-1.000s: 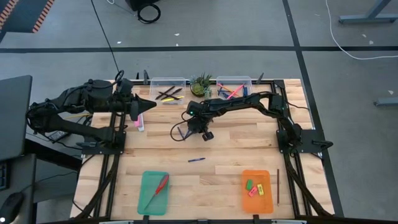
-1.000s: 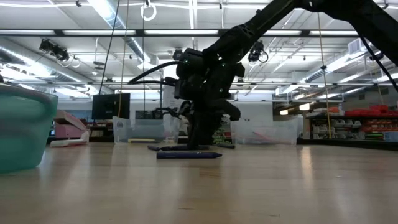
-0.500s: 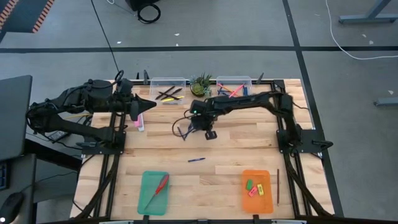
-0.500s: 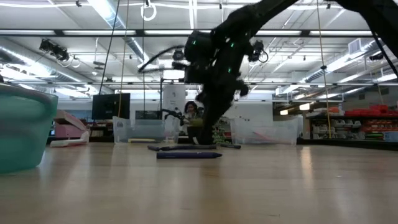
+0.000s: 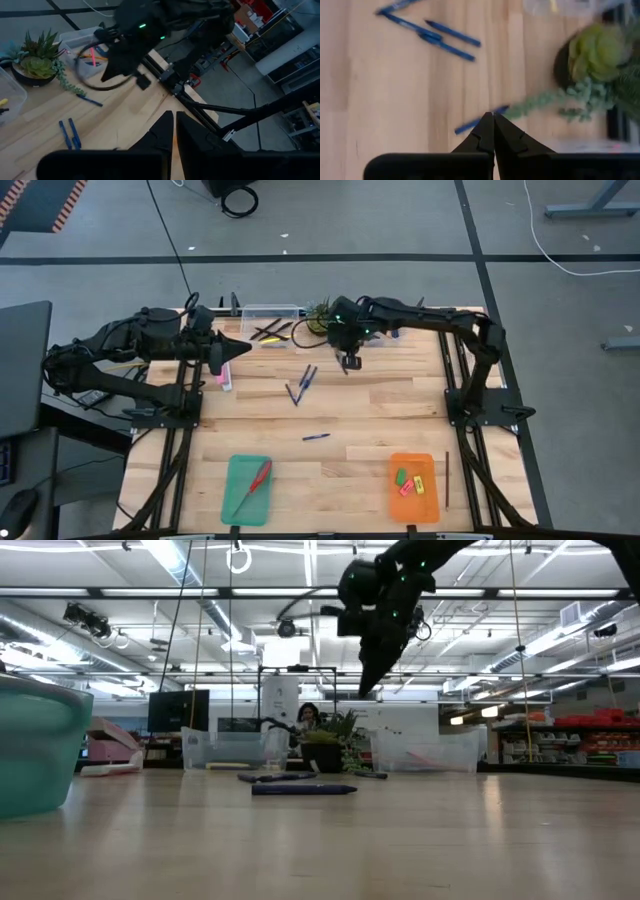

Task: Sort crayons/erasers/pens/pencils in bins
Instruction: Put the blue crayon into the right transparent bin

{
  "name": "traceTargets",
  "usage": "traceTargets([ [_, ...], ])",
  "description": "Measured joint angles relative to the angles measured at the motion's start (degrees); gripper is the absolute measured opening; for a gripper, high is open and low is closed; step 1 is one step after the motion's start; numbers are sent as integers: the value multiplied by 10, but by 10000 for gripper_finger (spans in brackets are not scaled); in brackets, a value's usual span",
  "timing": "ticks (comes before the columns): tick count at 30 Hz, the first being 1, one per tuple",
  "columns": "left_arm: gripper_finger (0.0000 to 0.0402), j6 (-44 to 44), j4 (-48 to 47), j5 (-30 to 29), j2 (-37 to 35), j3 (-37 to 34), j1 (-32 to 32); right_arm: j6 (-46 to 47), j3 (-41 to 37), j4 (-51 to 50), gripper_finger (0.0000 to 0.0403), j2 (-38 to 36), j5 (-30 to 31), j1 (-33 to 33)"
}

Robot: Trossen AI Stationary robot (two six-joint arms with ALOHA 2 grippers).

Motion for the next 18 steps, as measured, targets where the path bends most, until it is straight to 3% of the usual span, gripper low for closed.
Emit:
traceTargets([
  [3,32,0,1,0,0,0,0,75,-1,-24,8,27,0,-21],
  [9,26,0,1,0,0,0,0,353,-1,-12,34,76,-14,-46],
  [18,31,-7,2,0,0,0,0,453,0,-5,119,139,-28,-4],
])
